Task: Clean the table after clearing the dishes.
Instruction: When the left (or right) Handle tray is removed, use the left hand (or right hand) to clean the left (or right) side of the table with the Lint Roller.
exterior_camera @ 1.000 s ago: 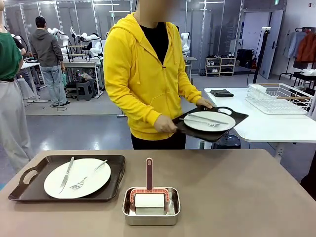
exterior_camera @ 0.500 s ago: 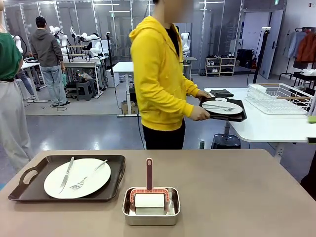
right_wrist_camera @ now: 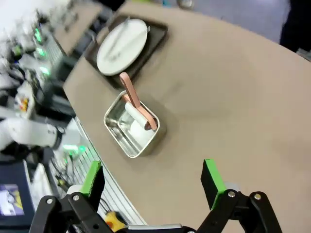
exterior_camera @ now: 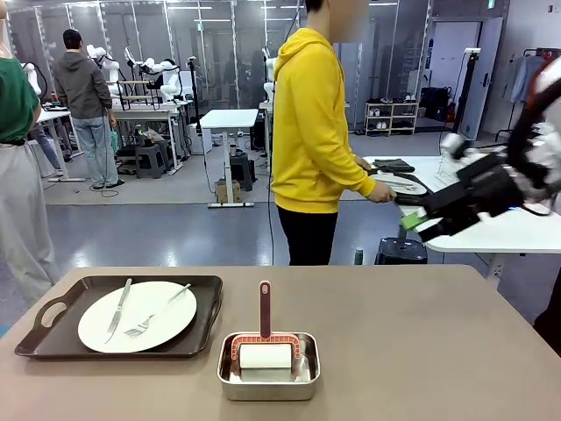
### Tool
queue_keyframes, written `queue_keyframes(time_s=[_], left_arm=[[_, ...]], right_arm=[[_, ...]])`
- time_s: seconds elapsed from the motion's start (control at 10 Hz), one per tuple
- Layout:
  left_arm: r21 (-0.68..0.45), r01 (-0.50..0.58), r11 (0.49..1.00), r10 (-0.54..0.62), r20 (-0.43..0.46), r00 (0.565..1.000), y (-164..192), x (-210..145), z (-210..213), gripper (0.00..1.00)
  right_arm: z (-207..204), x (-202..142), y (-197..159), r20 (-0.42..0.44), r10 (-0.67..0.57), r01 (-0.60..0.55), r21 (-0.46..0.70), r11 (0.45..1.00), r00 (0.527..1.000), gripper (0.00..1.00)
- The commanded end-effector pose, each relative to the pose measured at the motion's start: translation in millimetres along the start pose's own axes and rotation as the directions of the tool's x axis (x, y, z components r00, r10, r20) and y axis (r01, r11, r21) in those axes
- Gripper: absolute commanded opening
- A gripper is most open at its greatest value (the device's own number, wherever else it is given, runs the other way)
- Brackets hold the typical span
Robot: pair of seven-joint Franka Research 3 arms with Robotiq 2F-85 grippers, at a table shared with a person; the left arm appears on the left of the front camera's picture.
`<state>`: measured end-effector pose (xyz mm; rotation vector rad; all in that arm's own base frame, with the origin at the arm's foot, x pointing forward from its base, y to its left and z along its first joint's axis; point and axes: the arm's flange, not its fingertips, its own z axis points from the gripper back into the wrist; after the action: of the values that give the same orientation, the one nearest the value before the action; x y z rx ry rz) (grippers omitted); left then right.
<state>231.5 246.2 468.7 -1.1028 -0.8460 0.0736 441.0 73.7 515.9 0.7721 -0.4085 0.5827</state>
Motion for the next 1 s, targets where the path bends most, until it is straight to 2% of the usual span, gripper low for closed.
queue_keyframes(time_s=[0.0, 0.2, 0.3, 0.5, 0.7, 0.8, 0.9], left_arm=[[-0.005, 0.004, 1.0, -0.004, 0.004, 1.0, -2, 1, 3, 1.0], [-0.005, 0.004, 1.0, -0.004, 0.004, 1.0, -2, 1, 3, 1.0], [-0.005, 0.004, 1.0, -0.004, 0.004, 1.0, -2, 1, 3, 1.0], [-0.005, 0.004, 1.0, -0.004, 0.004, 1.0, -2, 1, 3, 1.0], [-0.005, 0.004, 1.0, -0.004, 0.004, 1.0, -2, 1, 3, 1.0], [-0.005, 0.004, 1.0, -0.004, 0.004, 1.0, -2, 1, 3, 1.0], [-0.005, 0.004, 1.0, -0.004, 0.004, 1.0, -2, 1, 3, 1.0]], right_arm=[[-42, 38, 10, -0.145, 0.209, -0.222, -0.079, 0.972, 0.967, 1.0], [-94, 69, 28, -0.323, 0.399, -0.443, -0.075, 0.893, 0.858, 1.0], [-117, 81, 35, -0.371, 0.483, -0.537, -0.052, 0.842, 0.793, 1.0], [-161, 94, 52, -0.454, 0.565, -0.613, 0.051, 0.788, 0.689, 1.0], [-187, 95, 64, -0.511, 0.616, -0.67, 0.099, 0.735, 0.6, 1.0], [-174, 89, 59, -0.473, 0.547, -0.6, 0.047, 0.798, 0.691, 1.0], [-174, 89, 59, -0.473, 0.547, -0.6, 0.047, 0.798, 0.691, 1.0]])
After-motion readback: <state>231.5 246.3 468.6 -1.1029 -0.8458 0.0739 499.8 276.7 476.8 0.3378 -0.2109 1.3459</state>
